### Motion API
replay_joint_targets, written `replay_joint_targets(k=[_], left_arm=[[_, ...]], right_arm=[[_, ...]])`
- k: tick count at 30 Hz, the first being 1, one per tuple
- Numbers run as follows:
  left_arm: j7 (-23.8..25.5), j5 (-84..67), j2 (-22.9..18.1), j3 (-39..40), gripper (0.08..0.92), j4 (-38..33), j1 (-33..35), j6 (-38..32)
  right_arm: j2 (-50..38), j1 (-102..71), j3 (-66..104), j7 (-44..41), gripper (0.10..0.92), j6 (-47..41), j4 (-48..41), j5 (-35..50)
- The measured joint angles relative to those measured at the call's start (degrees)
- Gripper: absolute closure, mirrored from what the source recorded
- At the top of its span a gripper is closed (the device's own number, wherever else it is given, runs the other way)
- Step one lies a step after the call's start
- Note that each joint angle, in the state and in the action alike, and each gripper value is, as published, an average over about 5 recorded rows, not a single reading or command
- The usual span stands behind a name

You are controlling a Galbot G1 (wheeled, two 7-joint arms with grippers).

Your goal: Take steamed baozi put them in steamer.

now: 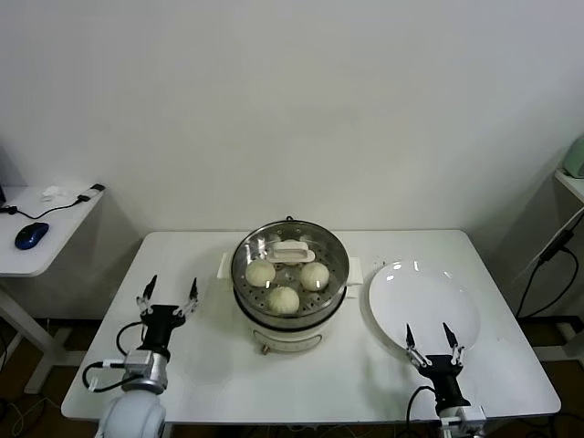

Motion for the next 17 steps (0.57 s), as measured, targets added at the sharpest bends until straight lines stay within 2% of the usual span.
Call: replay_joint_targets(k=[17], left_arm=[[0.57, -7.18, 0.47, -2.49, 0.177, 4.94, 3.44, -7.69]], right_arm=[[-0.62, 0.56, -0.26, -1.06, 0.203, 0.31, -0.40, 1.21]])
